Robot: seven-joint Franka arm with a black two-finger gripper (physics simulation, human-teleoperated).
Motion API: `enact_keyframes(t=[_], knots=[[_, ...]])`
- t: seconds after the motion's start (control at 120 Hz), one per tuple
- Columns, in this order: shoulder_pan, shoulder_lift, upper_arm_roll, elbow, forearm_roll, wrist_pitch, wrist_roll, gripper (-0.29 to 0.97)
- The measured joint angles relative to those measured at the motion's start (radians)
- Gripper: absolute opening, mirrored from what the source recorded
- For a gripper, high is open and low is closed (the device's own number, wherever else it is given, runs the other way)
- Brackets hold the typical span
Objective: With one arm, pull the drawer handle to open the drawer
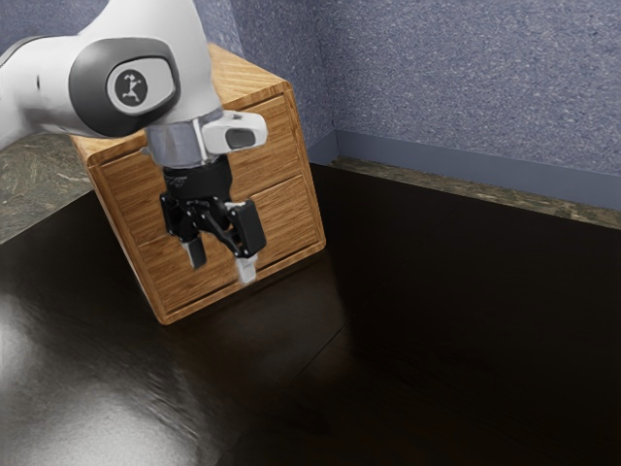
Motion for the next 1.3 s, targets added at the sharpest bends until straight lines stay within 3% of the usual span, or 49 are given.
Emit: enact_keyframes(t=[0.267,0.433,0.617,0.858,1.05,1.3], knots=[[0.052,-0.02,-0.003,0.028,0.006,0.085,0.005,0.68],[0.132,-0.04,-0.016,0.2,0.027,0.069,0.007,0.68],[0.159,-0.016,-0.029,0.193,0.178,0.182,0.083,0.68],[0.125,0.035,-0.039,0.186,0.293,0.27,0.199,0.68],[0.024,0.008,-0.031,0.05,0.394,0.425,0.284,0.68],[-0.111,-0.046,0.005,-0.064,0.43,0.511,0.361,0.68]])
